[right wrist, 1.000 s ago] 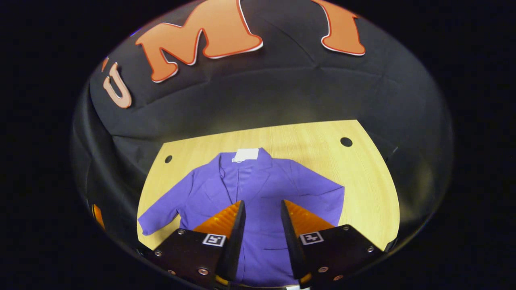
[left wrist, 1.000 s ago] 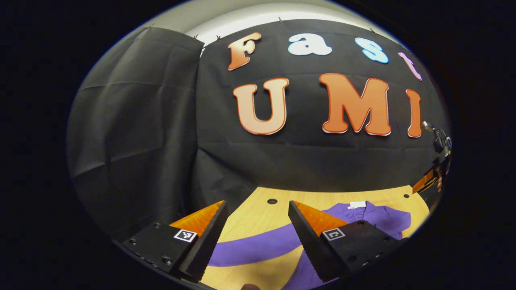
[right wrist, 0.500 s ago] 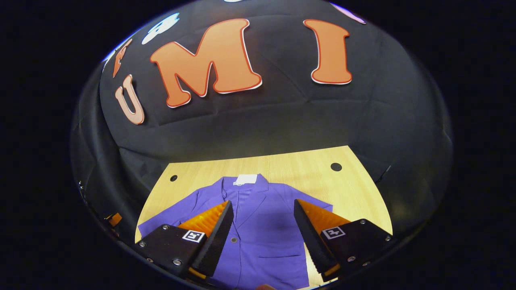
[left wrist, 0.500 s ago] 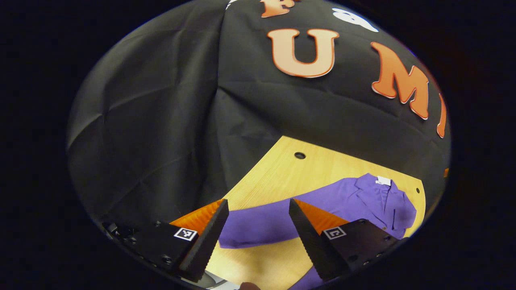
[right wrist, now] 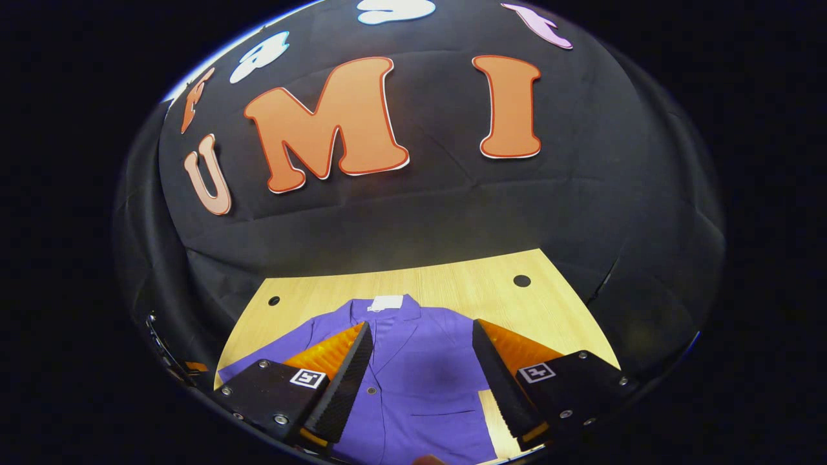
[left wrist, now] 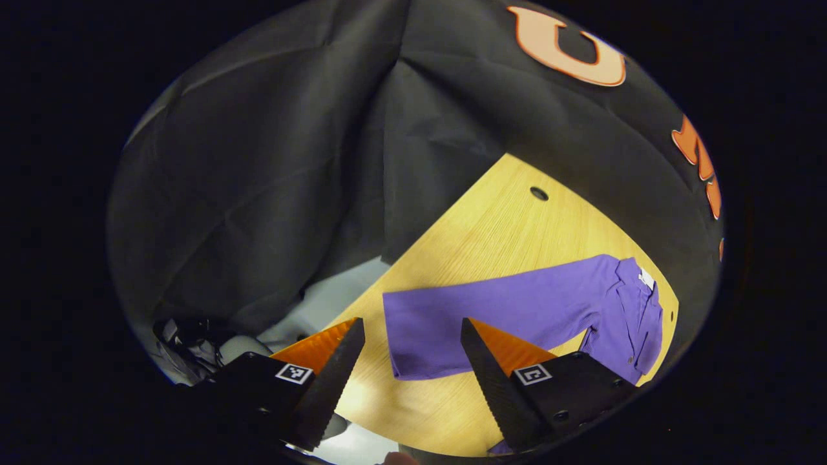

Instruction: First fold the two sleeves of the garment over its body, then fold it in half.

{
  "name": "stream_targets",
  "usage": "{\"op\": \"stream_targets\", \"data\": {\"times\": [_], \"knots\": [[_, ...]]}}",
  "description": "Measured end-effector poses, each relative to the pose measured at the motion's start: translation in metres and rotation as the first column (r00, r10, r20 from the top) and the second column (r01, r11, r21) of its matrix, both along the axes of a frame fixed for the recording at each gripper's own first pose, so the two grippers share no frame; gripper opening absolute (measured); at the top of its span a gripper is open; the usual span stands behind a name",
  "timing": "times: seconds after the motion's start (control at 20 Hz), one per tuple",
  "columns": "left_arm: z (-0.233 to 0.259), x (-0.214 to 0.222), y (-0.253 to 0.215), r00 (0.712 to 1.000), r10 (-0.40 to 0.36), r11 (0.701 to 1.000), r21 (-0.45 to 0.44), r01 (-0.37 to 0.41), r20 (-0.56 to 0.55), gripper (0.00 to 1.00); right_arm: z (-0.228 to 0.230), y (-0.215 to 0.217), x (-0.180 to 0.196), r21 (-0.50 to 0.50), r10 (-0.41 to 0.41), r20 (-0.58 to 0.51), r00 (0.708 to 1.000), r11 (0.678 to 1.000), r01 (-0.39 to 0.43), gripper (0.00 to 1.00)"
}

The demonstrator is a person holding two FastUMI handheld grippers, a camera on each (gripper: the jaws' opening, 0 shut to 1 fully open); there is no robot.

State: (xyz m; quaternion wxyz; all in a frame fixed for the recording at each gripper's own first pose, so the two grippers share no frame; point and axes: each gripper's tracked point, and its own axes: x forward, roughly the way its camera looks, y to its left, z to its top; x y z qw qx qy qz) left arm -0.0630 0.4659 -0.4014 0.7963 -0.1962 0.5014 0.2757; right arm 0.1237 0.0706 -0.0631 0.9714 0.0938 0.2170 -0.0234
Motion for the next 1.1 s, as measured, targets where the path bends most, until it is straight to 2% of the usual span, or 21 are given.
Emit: {"op": "stream_targets", "data": {"times": [0.2, 0.4, 0.5, 0.55, 0.7, 0.75, 0.9, 1.0, 1.1], "knots": [[-0.045, -0.012, -0.005, 0.993, 0.046, 0.990, -0.125, -0.060, -0.105, 0.98, 0.008, 0.005, -0.012, -0.065, 0.005, 0.031, 1.000, 0.998, -0.003, 0.93], [-0.069, -0.016, -0.002, 0.979, 0.048, 0.983, -0.166, -0.081, -0.198, 0.98, 0.015, 0.008, -0.030, -0.091, -0.008, 0.043, 0.999, 0.996, 0.012, 0.95], [-0.081, -0.014, 0.003, 0.967, 0.047, 0.984, -0.155, -0.088, -0.251, 0.98, 0.016, 0.006, -0.041, -0.094, -0.026, 0.043, 0.999, 0.995, 0.030, 0.95], [-0.079, -0.011, 0.006, 0.967, 0.031, 0.987, -0.143, -0.069, -0.252, 0.97, 0.017, 0.004, -0.046, -0.099, -0.035, 0.043, 0.998, 0.994, 0.039, 0.95], [-0.084, -0.013, 0.006, 0.941, -0.001, 0.994, -0.103, -0.035, -0.337, 0.92, 0.013, -0.003, -0.059, -0.115, -0.067, 0.034, 0.997, 0.991, 0.070, 0.95], [-0.087, -0.011, 0.002, 0.941, -0.010, 0.994, -0.106, -0.028, -0.338, 0.85, 0.012, -0.007, -0.063, -0.123, -0.077, 0.032, 0.997, 0.989, 0.080, 0.95], [-0.086, 0.000, -0.009, 0.939, -0.031, 0.991, -0.135, -0.016, -0.342, 0.54, 0.006, -0.009, -0.075, -0.136, -0.076, 0.011, 0.997, 0.988, 0.077, 0.95], [-0.088, 0.004, -0.013, 0.937, -0.033, 0.991, -0.136, -0.016, -0.348, 0.21, 0.003, -0.015, -0.078, -0.156, -0.071, 0.010, 0.997, 0.985, 0.072, 0.95], [-0.090, 0.011, -0.015, 0.946, -0.054, 0.989, -0.147, 0.006, -0.321, 0.12, -0.003, -0.019, -0.080, -0.161, -0.060, -0.001, 0.998, 0.985, 0.059, 0.95]]}}
